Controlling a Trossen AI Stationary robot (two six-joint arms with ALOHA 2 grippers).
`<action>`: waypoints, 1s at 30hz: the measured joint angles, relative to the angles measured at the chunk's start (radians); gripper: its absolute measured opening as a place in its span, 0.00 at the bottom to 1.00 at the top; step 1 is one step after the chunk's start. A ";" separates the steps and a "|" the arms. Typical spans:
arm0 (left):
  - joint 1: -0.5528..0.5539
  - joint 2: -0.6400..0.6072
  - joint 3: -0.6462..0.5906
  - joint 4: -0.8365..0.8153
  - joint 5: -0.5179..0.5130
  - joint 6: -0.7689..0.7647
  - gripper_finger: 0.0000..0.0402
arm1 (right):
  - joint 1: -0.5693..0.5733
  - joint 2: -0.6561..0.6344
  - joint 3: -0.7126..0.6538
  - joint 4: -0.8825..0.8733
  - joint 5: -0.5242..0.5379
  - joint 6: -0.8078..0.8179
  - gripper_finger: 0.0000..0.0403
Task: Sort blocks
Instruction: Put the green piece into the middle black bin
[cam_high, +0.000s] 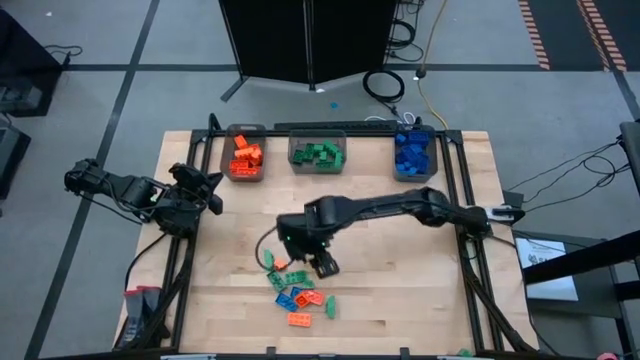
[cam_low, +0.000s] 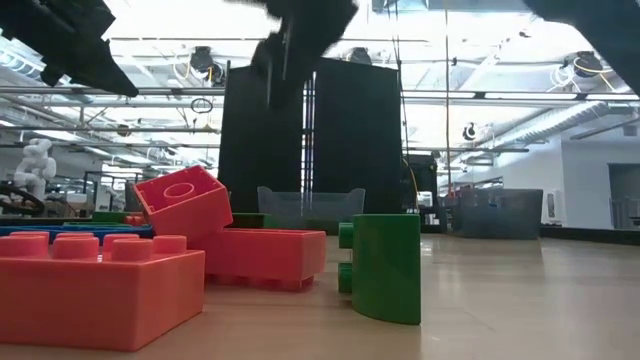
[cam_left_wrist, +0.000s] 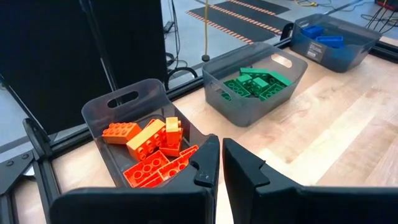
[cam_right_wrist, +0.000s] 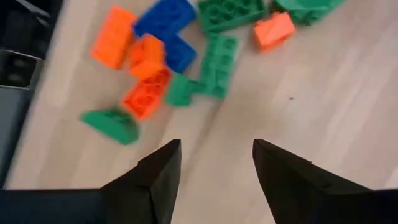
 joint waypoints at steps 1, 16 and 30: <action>0.000 0.000 0.000 0.000 0.000 0.000 0.06 | 0.014 -0.001 0.001 -0.007 -0.001 0.023 0.48; 0.000 0.000 0.000 0.010 0.135 -0.006 0.06 | 0.260 -0.010 0.006 -0.034 0.084 0.139 0.42; 0.000 0.005 0.000 0.007 0.161 0.001 0.06 | 0.361 0.028 -0.156 0.201 0.235 -0.042 0.41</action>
